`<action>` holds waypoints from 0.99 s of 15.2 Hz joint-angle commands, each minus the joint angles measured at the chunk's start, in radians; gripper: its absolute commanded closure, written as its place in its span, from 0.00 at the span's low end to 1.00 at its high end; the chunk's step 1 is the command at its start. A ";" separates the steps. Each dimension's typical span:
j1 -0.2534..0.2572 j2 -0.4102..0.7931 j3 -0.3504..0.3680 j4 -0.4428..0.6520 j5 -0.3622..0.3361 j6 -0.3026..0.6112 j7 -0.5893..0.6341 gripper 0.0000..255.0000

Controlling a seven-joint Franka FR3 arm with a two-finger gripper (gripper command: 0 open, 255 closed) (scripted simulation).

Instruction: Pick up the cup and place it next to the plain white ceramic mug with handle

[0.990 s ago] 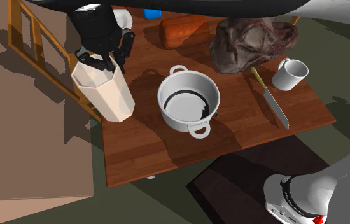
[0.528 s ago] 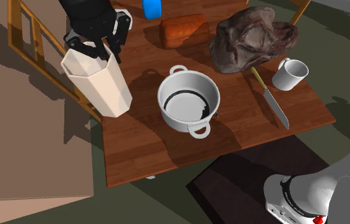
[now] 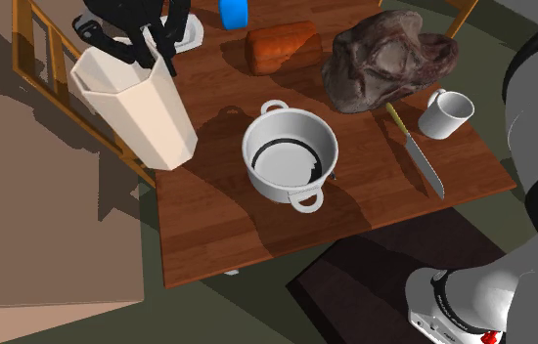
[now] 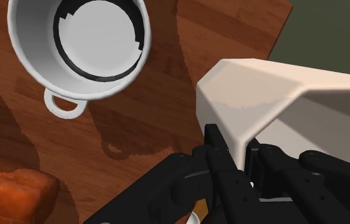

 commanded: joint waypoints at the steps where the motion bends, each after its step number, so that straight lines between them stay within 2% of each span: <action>1: 0.015 0.033 -0.001 0.083 -0.010 -0.050 0.001 1.00; 2: 0.019 0.041 -0.002 0.103 -0.013 -0.061 0.001 1.00; 4: -0.052 -0.110 0.003 -0.135 0.032 0.026 -0.026 1.00; 8: -0.138 -0.321 -0.015 -0.424 0.097 0.112 -0.100 1.00; 15: -0.218 -0.598 -0.087 -0.749 0.163 0.165 -0.247 1.00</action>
